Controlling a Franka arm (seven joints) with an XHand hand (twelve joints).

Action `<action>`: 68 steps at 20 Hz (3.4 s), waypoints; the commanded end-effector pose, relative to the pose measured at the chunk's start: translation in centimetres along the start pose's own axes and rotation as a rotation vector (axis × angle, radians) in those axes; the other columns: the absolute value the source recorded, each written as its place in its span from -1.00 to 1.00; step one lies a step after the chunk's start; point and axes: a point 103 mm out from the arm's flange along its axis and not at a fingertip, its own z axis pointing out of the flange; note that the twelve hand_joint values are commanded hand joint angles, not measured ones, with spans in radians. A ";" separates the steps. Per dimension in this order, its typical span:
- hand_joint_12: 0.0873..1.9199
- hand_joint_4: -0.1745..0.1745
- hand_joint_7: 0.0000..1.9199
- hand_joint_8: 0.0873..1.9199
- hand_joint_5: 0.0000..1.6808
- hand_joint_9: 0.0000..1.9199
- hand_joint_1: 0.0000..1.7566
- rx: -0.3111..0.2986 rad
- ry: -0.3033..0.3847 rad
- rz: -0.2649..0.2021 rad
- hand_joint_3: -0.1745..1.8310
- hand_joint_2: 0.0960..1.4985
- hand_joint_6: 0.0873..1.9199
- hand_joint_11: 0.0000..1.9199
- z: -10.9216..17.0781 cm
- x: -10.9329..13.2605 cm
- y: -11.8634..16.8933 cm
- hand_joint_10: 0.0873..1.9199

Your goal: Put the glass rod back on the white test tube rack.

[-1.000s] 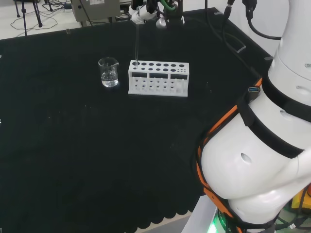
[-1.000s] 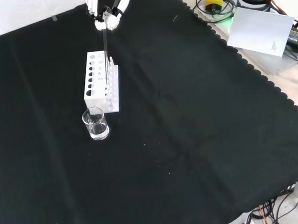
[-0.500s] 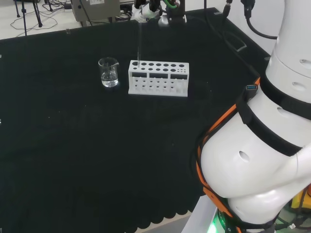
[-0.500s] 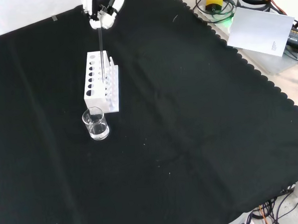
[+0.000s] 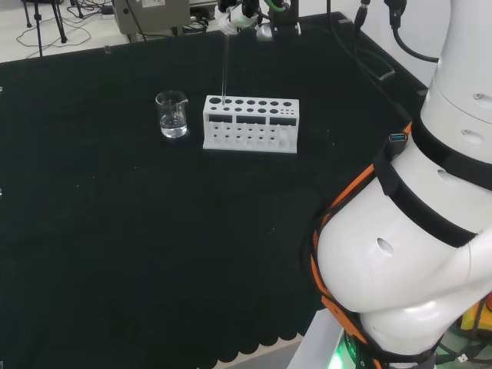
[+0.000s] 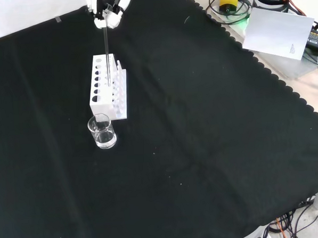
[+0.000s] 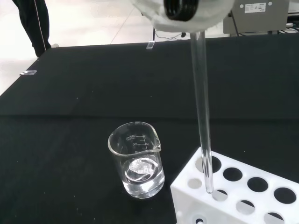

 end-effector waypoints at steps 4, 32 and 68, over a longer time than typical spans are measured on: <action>-0.07 -1.00 0.24 -0.03 0.53 0.79 0.49 0.010 -0.005 0.007 -0.82 0.33 -0.94 0.53 0.4 0.0 0.0 -0.39; -0.07 -1.00 0.24 -0.03 0.53 0.78 0.49 0.039 0.016 0.002 -0.82 0.33 -0.94 0.53 1.7 -2.3 1.9 -0.39; -0.06 -1.00 0.24 -0.03 0.53 0.78 0.49 0.160 0.007 0.007 -0.82 0.33 -0.94 0.53 7.1 -2.5 4.1 -0.38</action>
